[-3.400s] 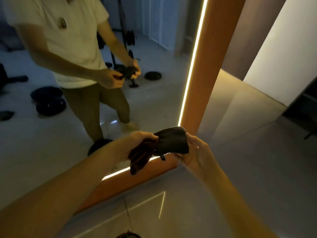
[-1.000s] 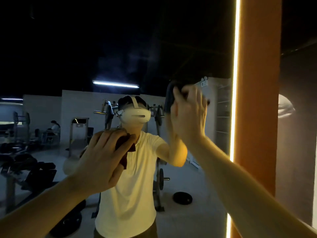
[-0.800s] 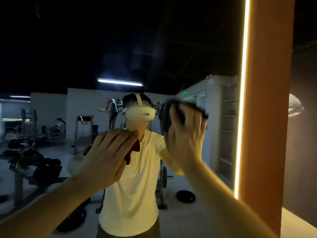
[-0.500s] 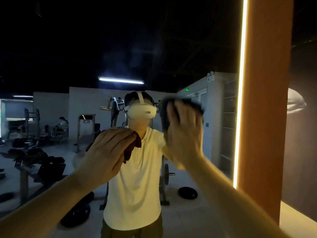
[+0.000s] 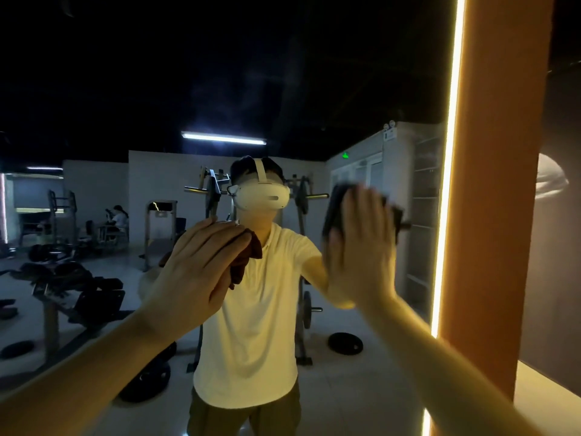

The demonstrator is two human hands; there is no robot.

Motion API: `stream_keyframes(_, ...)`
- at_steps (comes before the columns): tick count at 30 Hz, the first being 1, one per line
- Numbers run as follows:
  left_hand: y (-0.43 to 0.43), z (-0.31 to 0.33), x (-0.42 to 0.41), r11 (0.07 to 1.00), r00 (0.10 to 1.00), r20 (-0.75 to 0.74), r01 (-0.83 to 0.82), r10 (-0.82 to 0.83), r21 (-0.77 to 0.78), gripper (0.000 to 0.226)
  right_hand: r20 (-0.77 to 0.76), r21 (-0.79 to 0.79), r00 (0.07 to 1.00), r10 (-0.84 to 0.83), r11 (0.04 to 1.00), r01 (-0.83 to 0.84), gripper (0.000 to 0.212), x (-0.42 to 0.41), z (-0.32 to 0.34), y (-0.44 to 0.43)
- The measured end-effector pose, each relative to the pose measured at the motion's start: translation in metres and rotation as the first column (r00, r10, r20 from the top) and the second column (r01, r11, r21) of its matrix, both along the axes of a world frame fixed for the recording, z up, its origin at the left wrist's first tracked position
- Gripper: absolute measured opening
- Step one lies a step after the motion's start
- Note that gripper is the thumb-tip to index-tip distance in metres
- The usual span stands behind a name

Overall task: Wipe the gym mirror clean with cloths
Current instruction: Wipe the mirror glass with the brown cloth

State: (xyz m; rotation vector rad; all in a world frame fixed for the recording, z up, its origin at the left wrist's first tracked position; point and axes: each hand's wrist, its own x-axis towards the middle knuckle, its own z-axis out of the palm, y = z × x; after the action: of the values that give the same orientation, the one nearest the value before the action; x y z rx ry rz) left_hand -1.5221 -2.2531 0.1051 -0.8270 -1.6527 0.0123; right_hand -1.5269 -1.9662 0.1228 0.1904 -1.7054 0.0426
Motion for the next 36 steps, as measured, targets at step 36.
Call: stream_keyframes(36,0.012,-0.049,0.003,0.974,0.975,-0.049,-0.210,0.215,0.085,0.075,-0.137,-0.421,0.991,0.014,0.904,-0.071,0.058,-0.006,0.006,0.004)
